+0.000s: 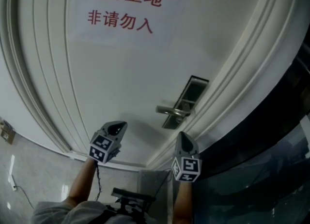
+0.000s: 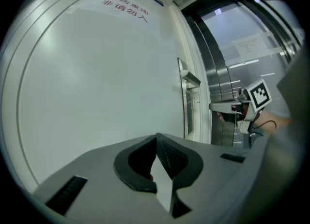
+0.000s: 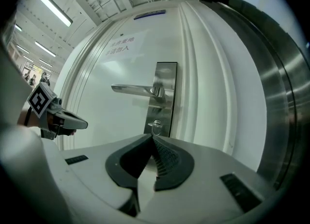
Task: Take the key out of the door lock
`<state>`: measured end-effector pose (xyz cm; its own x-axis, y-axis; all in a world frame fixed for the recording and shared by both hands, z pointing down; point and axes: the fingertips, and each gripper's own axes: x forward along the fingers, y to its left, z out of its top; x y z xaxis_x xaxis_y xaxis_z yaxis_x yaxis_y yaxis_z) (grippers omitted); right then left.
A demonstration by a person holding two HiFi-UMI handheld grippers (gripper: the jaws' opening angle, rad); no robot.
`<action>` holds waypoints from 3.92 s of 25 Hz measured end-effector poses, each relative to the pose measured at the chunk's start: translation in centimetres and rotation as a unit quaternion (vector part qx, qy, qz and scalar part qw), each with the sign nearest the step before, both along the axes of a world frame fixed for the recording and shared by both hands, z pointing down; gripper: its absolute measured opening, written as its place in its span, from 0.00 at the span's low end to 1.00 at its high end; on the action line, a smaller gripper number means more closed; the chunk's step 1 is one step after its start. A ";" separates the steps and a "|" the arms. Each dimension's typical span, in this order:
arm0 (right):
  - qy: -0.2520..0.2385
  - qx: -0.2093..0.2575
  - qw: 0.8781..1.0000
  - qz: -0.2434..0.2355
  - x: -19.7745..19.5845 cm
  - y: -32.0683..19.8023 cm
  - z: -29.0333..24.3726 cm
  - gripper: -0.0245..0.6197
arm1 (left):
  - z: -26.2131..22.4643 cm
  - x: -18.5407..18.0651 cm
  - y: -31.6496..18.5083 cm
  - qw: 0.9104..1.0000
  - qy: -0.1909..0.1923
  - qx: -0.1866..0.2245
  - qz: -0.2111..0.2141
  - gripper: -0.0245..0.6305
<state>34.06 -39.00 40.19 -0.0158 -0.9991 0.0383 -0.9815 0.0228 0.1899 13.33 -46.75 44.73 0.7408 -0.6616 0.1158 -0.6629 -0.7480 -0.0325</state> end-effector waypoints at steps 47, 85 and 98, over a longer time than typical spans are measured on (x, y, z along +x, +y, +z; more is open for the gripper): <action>0.534 -0.045 0.842 0.060 -1.1 -5.2 -0.4 0.19 | 0.7 -2.5 -2.9 0.999 0.023 -0.015 -0.027 0.03; 0.637 -0.042 0.764 0.094 -0.8 -5.9 -0.8 0.07 | 0.8 -3.2 -2.6 0.999 0.022 -0.014 -0.038 0.03; 0.605 -0.040 0.791 0.084 -0.8 -5.9 -0.8 0.07 | 0.6 -3.6 -2.3 0.999 0.023 -0.011 -0.046 0.03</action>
<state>33.30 -44.91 39.44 0.2139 -0.9768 -0.0130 -0.0739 -0.0295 0.9968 9.69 -49.09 45.30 0.6819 -0.7247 0.0988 -0.7292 -0.6841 0.0150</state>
